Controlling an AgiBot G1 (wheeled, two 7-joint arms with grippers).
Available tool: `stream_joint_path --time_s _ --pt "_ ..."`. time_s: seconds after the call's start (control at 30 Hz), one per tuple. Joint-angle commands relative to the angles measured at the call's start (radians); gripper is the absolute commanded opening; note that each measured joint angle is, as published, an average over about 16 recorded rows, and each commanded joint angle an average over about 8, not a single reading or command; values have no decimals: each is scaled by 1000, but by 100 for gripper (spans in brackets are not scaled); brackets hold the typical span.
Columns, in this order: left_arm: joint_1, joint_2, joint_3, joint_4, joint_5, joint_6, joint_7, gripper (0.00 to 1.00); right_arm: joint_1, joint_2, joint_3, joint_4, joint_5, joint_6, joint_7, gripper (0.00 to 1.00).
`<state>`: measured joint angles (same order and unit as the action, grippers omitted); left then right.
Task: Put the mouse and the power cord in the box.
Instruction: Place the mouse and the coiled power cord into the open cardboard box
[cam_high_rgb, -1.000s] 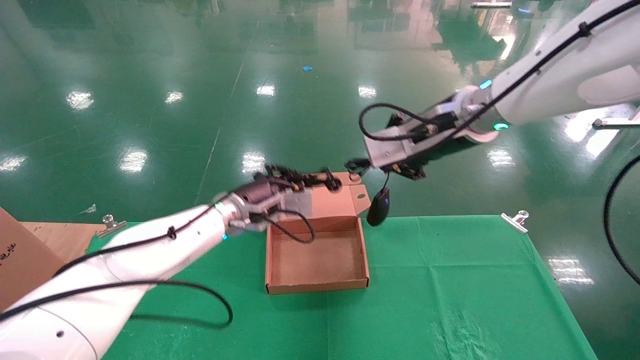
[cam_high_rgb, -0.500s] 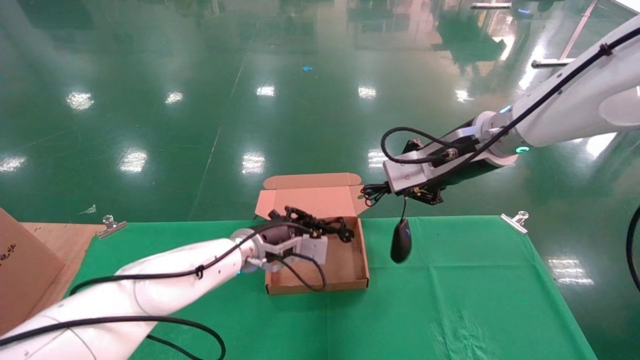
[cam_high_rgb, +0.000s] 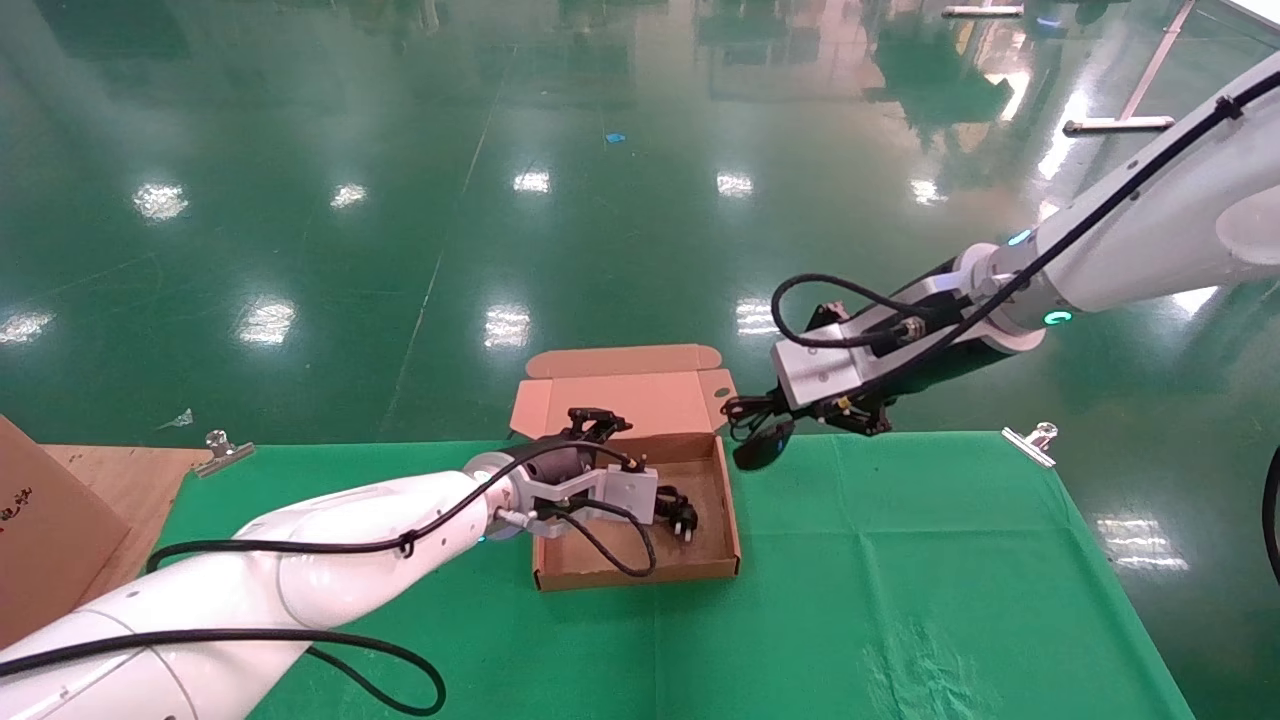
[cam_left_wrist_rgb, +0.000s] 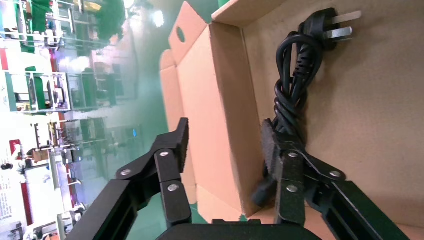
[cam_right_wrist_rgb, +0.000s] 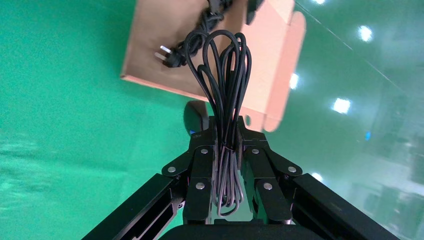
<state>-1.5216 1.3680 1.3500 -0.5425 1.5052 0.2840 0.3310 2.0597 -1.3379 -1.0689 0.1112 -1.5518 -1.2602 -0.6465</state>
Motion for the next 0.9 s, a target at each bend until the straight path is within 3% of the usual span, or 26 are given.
stream_joint_path --time_s 0.03,0.27,0.43,0.7,0.9 --pt "-2 1 21 -5 4 -7 -9 100 0 0 0 -8 2 -18 -5 0" --pt "-58 -46 5 -8 -66 80 11 100 -7 -16 4 29 17 -14 7 0" --pt "-94 -169 -65 -64 -187 221 32 100 -29 -24 3 104 34 27 44 0" --pt "-83 -408 -233 -151 -455 470 153 100 -124 -34 -22 290 78 245 126 0" --pt "-46 -492 -329 -67 -601 596 271 100 -192 -39 -99 427 106 378 212 0"
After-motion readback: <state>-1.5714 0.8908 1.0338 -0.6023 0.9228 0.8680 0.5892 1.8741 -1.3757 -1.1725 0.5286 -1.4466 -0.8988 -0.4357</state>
